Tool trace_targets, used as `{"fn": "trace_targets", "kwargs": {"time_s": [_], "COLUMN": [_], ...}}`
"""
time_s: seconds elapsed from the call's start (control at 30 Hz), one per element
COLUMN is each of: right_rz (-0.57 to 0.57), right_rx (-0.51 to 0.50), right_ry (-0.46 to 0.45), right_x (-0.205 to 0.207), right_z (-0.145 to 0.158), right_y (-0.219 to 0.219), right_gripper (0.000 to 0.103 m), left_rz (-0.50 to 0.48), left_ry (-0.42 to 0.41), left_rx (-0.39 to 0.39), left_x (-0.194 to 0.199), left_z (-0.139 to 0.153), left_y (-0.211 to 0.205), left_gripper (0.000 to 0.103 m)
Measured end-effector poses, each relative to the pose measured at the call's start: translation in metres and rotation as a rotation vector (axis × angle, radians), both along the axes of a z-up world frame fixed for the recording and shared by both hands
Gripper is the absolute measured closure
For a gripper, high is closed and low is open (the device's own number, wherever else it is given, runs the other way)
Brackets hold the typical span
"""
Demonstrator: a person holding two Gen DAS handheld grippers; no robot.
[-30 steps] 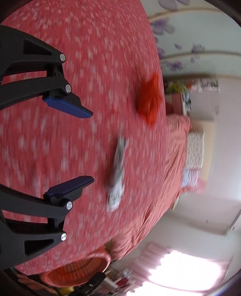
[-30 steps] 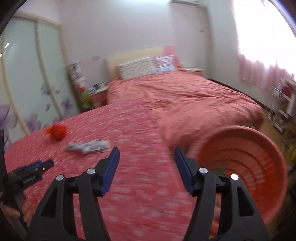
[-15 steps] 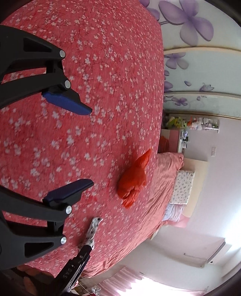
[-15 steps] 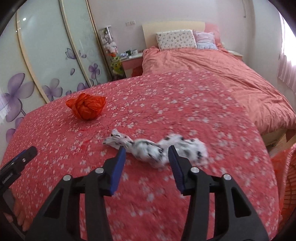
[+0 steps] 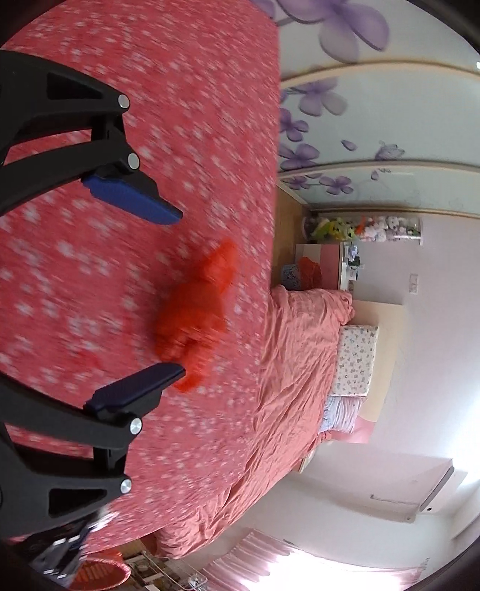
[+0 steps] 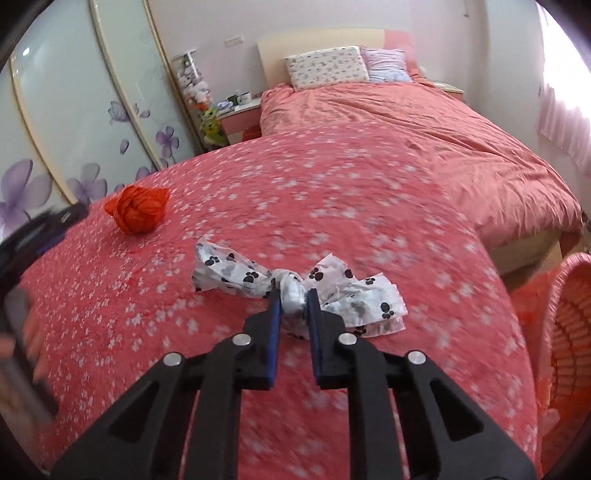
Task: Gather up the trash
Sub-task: 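Grasp the paw-print bag with the right tool while the left tool grasps the red bag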
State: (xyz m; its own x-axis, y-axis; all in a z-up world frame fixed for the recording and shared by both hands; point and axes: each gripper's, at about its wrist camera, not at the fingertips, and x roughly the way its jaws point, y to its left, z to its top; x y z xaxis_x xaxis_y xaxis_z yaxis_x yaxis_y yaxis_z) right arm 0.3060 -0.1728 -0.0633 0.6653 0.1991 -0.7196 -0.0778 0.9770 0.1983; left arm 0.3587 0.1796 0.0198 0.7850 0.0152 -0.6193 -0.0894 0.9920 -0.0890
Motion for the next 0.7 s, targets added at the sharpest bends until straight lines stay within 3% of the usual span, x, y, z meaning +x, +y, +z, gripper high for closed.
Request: {"fn": "trace_targets", "kwargs": {"time_s": [0.2, 0.33, 0.4, 0.43, 0.47, 0.57, 0.7], "right_rz": [-0.005, -0.01, -0.014, -0.017, -0.019, -0.028, -0.038], "right_rx": [0.0, 0.006, 0.014, 0.017, 0.02, 0.028, 0.041], "right_ry": [-0.005, -0.003, -0.002, 0.0, 0.001, 0.0, -0.021], "right_x": [-0.007, -0.009, -0.009, -0.01, -0.011, -0.014, -0.026], "right_z": [0.003, 0.002, 0.001, 0.0, 0.0, 0.0, 0.008], "right_y": [-0.018, -0.024, -0.029, -0.03, -0.032, -0.034, -0.04], "right_gripper": [0.088, 0.088, 0.088, 0.088, 0.088, 0.088, 0.088], "left_rz": [0.029, 0.01, -0.01, -0.035, -0.057, -0.072, -0.081], "left_ry": [0.099, 0.178, 0.183, 0.184, 0.186, 0.169, 0.163], "left_rx": [0.057, 0.018, 0.002, -0.012, -0.017, 0.013, -0.017], "left_x": [0.058, 0.077, 0.078, 0.077, 0.076, 0.069, 0.052], "left_z": [-0.021, -0.039, -0.041, -0.042, -0.042, -0.04, -0.034], "left_y": [-0.014, -0.013, -0.015, -0.017, -0.021, -0.029, -0.03], "left_gripper": [0.027, 0.027, 0.034, 0.047, 0.053, 0.061, 0.064]}}
